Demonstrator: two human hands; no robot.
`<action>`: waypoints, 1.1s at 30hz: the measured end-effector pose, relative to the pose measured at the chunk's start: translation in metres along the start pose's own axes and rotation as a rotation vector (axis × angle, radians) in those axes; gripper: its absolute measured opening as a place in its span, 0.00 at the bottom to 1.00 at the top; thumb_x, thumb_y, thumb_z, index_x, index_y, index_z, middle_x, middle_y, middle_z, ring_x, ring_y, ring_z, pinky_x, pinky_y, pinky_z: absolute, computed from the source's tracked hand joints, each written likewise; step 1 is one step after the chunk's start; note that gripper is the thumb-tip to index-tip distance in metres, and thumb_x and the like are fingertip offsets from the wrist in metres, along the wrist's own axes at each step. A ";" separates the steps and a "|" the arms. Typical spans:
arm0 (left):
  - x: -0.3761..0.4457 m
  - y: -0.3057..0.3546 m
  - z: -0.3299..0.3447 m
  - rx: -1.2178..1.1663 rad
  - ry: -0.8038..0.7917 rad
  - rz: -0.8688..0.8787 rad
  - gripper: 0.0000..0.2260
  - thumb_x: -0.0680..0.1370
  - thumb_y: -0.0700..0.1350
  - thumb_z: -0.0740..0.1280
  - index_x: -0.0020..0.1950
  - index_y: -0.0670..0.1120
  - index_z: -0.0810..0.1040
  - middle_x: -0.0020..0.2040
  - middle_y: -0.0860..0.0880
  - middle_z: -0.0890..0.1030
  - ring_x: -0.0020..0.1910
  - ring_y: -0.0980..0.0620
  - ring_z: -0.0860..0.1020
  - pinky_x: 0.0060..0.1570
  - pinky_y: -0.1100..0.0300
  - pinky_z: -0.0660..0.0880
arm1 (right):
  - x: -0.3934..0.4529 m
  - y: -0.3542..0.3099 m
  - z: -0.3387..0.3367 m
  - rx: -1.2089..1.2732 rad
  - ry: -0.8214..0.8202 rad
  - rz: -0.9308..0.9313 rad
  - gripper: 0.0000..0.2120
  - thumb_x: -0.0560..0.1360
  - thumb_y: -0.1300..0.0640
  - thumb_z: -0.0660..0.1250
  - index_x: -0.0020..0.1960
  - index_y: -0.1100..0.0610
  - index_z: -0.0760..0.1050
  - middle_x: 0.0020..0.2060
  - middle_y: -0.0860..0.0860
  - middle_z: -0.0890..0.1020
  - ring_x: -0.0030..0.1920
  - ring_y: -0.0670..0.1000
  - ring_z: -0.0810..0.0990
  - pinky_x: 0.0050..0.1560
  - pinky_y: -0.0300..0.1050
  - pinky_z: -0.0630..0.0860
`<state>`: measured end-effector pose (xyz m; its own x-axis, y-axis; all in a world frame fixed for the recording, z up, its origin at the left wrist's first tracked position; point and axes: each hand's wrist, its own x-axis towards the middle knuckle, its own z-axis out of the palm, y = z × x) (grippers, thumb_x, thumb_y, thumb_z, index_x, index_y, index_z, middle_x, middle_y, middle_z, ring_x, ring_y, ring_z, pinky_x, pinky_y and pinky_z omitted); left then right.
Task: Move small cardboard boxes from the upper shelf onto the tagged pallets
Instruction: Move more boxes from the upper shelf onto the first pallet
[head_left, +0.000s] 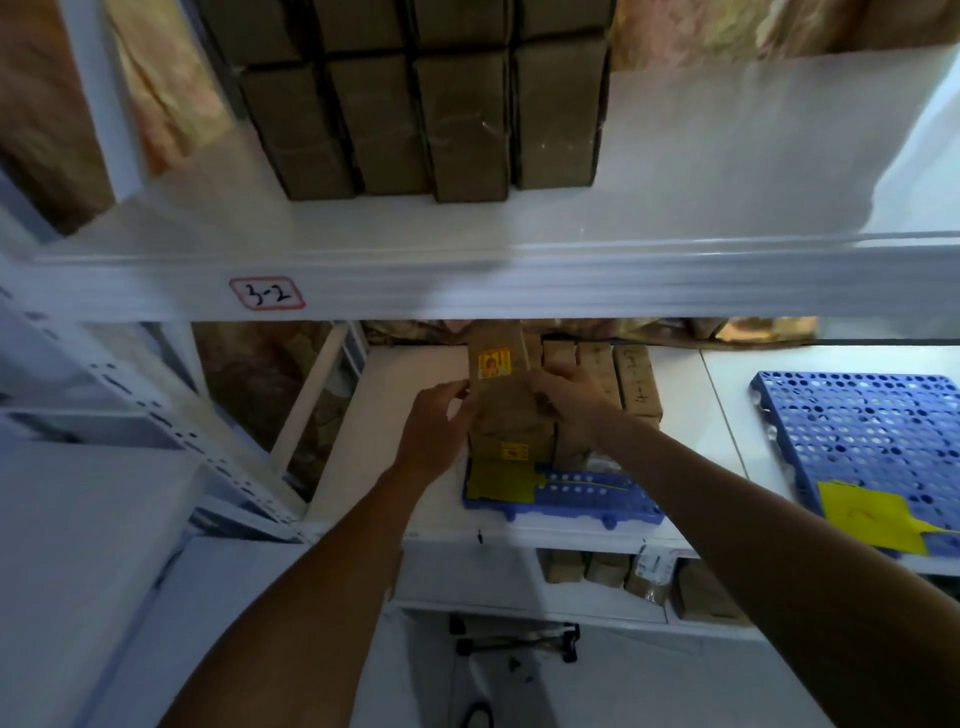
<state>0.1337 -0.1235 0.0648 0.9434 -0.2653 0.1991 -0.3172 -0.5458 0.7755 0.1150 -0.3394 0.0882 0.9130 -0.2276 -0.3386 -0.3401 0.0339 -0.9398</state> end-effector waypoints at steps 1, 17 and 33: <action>0.000 0.000 -0.001 0.006 0.006 -0.004 0.21 0.81 0.59 0.61 0.66 0.48 0.79 0.58 0.49 0.82 0.57 0.53 0.79 0.57 0.48 0.78 | 0.000 0.002 0.004 -0.008 0.005 0.004 0.05 0.77 0.53 0.75 0.43 0.53 0.84 0.37 0.50 0.86 0.39 0.51 0.85 0.38 0.44 0.83; -0.001 -0.007 0.016 0.064 -0.049 -0.182 0.23 0.84 0.59 0.55 0.72 0.47 0.73 0.64 0.46 0.80 0.57 0.47 0.80 0.57 0.49 0.79 | -0.005 0.009 0.018 -0.338 0.115 -0.008 0.09 0.81 0.48 0.70 0.44 0.50 0.82 0.35 0.47 0.82 0.34 0.45 0.80 0.28 0.36 0.73; -0.018 0.089 -0.042 0.233 -0.132 -0.251 0.26 0.85 0.58 0.51 0.81 0.49 0.61 0.81 0.47 0.61 0.79 0.46 0.60 0.75 0.53 0.58 | -0.062 -0.068 -0.042 -0.720 0.113 -0.206 0.20 0.85 0.47 0.59 0.70 0.58 0.76 0.66 0.59 0.80 0.63 0.61 0.79 0.51 0.44 0.69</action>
<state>0.0920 -0.1339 0.1556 0.9789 -0.1919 -0.0707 -0.1053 -0.7693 0.6301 0.0723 -0.3688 0.1749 0.9586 -0.2601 -0.1159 -0.2633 -0.6550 -0.7083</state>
